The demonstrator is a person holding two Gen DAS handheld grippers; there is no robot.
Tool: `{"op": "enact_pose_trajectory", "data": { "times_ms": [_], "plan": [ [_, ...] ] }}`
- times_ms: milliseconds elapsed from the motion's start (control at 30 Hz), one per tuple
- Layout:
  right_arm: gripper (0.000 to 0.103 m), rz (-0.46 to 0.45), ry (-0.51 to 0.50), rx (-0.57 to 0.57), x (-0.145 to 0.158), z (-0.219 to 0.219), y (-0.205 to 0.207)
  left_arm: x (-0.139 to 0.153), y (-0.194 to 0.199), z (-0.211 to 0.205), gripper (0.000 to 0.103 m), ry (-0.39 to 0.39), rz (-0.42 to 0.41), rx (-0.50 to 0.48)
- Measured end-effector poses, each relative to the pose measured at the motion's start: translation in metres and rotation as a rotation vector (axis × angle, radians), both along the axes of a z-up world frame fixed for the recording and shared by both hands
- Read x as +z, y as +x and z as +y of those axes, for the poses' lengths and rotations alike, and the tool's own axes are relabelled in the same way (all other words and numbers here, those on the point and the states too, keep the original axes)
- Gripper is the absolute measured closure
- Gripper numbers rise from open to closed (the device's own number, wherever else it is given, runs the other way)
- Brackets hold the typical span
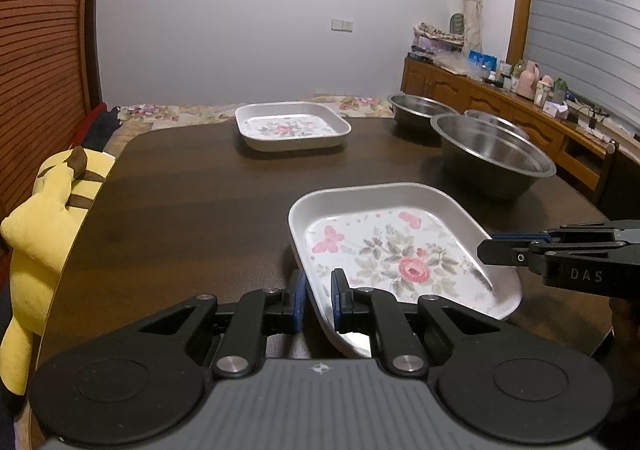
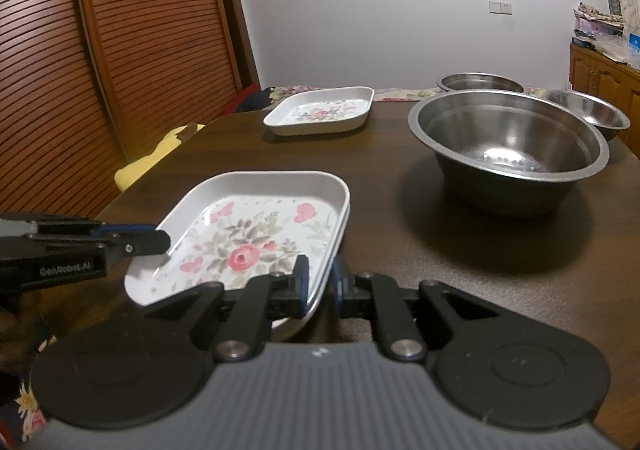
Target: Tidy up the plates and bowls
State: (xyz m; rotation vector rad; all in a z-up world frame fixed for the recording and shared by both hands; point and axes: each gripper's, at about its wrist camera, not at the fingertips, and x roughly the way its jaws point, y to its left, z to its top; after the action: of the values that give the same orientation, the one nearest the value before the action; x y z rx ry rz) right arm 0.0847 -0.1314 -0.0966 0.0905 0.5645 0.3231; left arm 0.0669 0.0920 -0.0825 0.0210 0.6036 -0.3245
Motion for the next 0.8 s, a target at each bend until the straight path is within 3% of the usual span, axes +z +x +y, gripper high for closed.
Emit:
{"op": "enact_pose_trajectory", "data": {
  "times_ms": [267, 600, 800],
  "plan": [
    [0.089, -0.067, -0.025, -0.005, 0.024, -0.005, -0.001, 0.023, 0.007, -0.001, 0.09, -0.001, -0.047, -0.012],
    [0.089, -0.175, -0.086, 0.036, 0.075, -0.006, 0.015, 0.063, 0.033, -0.009, 0.09, 0.03, -0.117, -0.035],
    [0.089, -0.183, -0.113, 0.041, 0.085, -0.007, 0.027, 0.077, 0.045, -0.011, 0.08, 0.052, -0.148, -0.039]
  ]
}}
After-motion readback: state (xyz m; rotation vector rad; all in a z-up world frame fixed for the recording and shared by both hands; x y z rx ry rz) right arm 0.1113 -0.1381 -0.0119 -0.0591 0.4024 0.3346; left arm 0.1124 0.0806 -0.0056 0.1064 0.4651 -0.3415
